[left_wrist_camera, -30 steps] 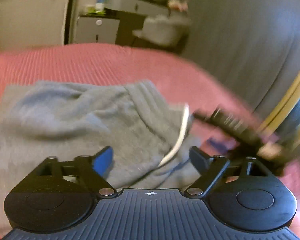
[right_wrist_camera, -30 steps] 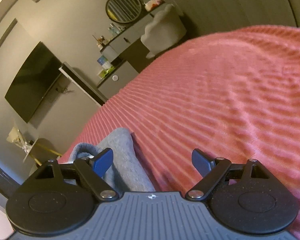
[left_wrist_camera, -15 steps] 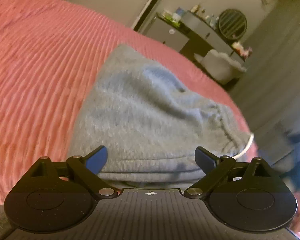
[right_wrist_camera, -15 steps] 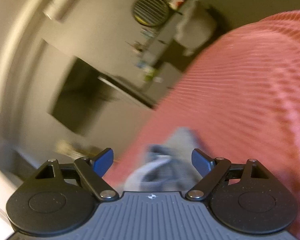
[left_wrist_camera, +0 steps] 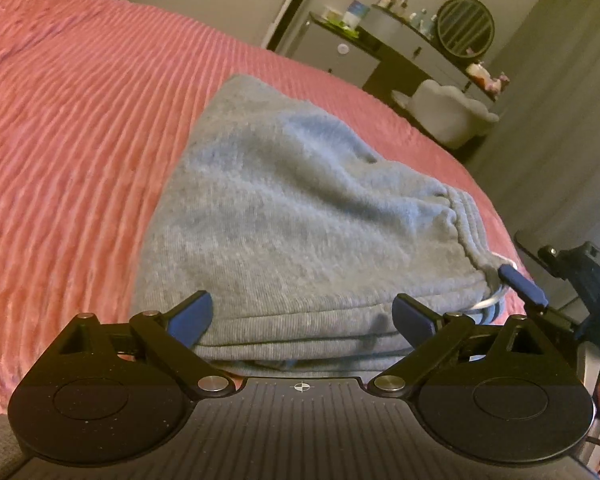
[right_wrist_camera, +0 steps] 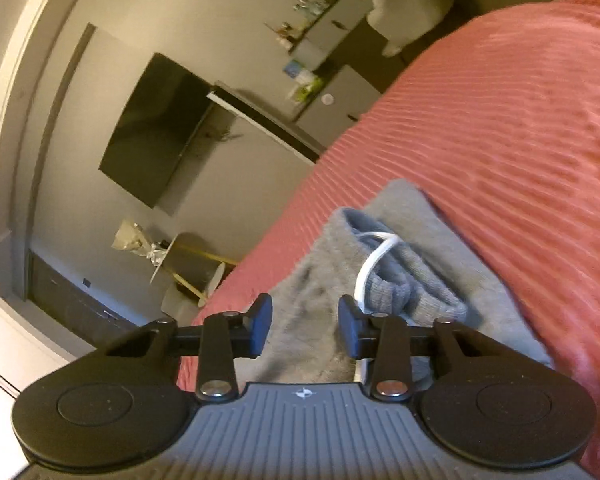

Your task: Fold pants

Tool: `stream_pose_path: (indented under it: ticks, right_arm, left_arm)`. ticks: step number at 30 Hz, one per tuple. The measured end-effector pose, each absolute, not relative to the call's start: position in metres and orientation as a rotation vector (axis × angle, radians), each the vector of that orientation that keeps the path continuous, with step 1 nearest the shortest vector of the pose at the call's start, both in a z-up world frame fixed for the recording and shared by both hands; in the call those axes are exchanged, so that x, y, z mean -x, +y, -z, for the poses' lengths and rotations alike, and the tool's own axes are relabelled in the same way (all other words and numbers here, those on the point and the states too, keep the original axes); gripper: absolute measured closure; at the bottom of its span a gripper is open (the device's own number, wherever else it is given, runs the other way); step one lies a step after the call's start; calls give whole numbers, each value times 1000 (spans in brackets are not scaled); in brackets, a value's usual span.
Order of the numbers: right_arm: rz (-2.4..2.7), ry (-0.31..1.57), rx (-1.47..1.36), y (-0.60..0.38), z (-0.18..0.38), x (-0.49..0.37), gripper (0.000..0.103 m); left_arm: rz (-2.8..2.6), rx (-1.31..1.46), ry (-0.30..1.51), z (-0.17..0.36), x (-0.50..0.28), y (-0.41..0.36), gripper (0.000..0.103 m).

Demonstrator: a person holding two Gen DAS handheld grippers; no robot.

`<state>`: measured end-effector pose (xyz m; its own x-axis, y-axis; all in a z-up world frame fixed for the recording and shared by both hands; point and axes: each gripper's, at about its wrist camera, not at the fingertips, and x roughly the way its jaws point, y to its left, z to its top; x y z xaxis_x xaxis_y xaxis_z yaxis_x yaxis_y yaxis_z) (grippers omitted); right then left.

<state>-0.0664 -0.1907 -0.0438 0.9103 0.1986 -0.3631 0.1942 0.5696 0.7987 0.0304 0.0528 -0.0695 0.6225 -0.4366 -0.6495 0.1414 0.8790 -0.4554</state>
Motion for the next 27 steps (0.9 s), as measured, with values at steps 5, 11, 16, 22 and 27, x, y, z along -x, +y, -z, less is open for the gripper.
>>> stream_pose_path:
  ticks: [5,11,16,22,27]
  right_arm:
    - [18,433,-998,-191,43,79,67]
    - [31,444,-989,-190,42,88,65]
    - [87,469,-1027,-195,51,88,33]
    - [115,504,-938,-188,34,81,37]
    - [61,490,-1046,-191,42,84,38]
  left_arm:
    - [340,369,844,72,-35,49,3]
    - [341,375,851,72,-36,51,3]
    - [342,387,857,73,-37,52,3]
    - [343,399,860,74,-37,53,3]
    - [345,412,873,76,-40,54,3]
